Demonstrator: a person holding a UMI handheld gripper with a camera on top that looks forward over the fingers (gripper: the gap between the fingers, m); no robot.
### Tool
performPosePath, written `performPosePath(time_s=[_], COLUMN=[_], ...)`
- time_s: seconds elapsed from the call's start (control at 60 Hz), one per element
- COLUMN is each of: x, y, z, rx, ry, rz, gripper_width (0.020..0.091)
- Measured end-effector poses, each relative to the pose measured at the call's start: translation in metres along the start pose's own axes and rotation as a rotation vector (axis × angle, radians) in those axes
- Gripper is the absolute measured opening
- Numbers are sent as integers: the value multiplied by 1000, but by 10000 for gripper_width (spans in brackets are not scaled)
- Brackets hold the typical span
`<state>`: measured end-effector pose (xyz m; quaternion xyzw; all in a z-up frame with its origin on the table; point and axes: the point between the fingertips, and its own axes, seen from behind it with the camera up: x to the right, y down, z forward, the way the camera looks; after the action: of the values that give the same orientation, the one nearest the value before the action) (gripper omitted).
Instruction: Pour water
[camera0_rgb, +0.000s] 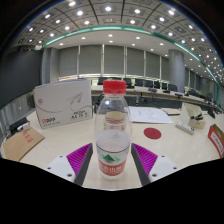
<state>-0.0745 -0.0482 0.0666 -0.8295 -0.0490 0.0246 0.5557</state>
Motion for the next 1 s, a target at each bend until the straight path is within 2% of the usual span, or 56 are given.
performPosePath(time_s=[0.117,0.2,0.317,0.4,0.433,0.55,0.683,0.85,1.0], x=[5,7,7,-4,-10,-40,-81,-129,-133], y=[-8,-11,-13,-17,-21,-42,-84,-155,-200], z=[19,21,22,21,22,23,27,44,74], rx=[40,54,64,60,60,65,109,140,138], ry=[47,60,90,75,61,5,-108,-297,-488], rz=[23,27,21,8,6,44,212,675,1180], gripper_width=[546,520,431,405,368,367,369,367,367])
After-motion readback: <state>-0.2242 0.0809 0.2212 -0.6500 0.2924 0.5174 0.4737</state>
